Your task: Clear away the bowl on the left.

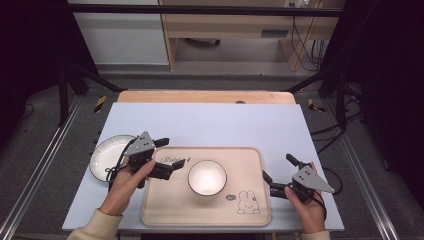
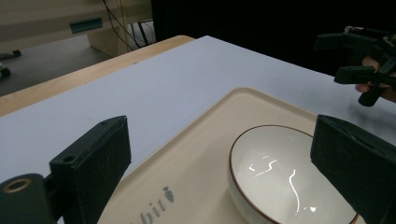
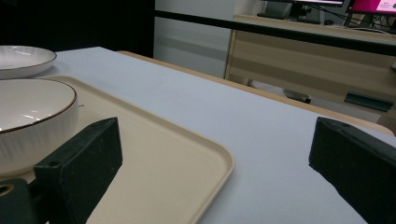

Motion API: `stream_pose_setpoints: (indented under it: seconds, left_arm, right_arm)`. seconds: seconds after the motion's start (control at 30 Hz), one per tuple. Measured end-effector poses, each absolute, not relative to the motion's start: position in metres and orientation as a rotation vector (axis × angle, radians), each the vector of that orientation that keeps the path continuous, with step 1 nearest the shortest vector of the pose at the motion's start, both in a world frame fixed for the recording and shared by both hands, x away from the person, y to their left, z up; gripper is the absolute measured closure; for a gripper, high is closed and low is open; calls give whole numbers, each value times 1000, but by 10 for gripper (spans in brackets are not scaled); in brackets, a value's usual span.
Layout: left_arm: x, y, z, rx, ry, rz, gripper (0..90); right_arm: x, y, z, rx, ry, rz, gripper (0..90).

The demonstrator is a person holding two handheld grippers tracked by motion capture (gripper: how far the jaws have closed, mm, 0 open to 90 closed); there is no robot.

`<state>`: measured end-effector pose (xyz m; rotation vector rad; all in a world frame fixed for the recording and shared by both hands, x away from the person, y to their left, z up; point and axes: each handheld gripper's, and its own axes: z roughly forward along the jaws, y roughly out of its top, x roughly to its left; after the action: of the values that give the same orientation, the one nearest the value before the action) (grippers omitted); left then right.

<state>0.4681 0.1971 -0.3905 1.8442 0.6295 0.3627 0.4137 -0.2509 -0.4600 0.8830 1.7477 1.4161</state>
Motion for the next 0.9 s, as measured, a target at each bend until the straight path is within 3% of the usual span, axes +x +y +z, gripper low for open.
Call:
stream_pose_setpoints:
  seconds: [0.9]
  left_arm:
    - [464,276,-400,1730,716,453,59]
  right_arm:
    - [413,-253,-460,879,1745,1411,32]
